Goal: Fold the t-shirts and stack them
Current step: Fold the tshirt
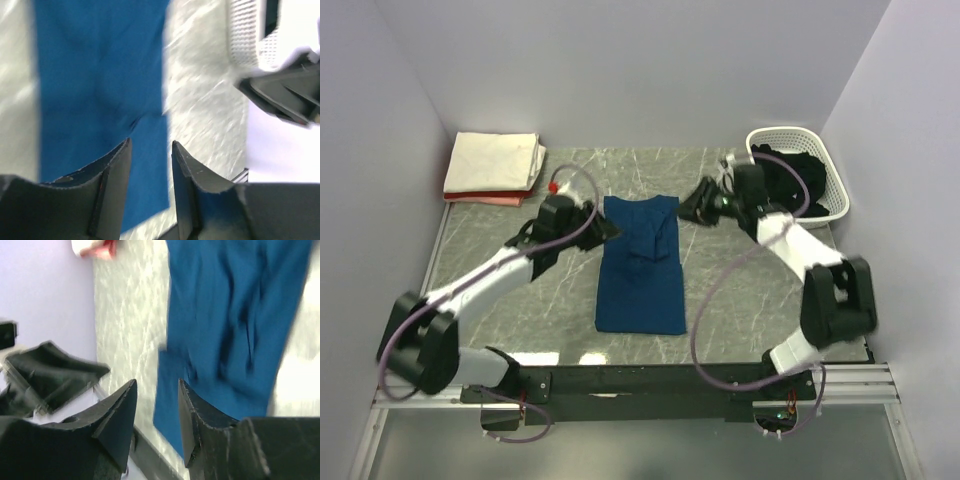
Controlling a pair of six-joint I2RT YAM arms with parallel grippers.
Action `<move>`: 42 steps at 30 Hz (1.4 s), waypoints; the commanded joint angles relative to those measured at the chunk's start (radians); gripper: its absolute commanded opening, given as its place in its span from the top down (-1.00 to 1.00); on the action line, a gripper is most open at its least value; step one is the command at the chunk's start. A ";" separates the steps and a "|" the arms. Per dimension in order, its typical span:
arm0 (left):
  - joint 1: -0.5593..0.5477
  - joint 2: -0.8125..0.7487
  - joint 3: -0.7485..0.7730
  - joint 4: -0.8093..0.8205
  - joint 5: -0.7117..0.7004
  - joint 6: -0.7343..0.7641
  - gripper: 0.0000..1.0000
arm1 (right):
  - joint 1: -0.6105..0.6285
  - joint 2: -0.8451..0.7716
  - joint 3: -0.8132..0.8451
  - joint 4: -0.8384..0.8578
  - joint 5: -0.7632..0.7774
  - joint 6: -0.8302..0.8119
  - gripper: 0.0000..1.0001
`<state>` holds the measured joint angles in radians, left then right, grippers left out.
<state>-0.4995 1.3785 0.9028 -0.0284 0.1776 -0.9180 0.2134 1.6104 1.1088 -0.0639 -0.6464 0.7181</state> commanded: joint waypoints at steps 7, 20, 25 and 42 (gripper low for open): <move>-0.054 -0.364 -0.404 -0.209 -0.079 -0.157 0.19 | 0.096 -0.472 -0.619 -0.010 0.126 0.052 0.14; -0.181 -0.523 -0.614 -0.212 -0.109 -0.272 0.15 | 0.271 -0.678 -0.940 0.012 0.249 0.178 0.14; -0.203 -0.521 -0.640 -0.141 -0.121 -0.285 0.10 | 0.285 -0.652 -0.955 0.061 0.241 0.196 0.14; -0.255 -0.463 -0.740 0.014 -0.150 -0.354 0.31 | 0.362 -0.561 -0.995 0.205 0.254 0.277 0.52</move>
<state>-0.7406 0.9016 0.1902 -0.0566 0.0513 -1.2587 0.5636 1.0264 0.1406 0.1307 -0.4278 0.9871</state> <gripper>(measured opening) 0.359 0.307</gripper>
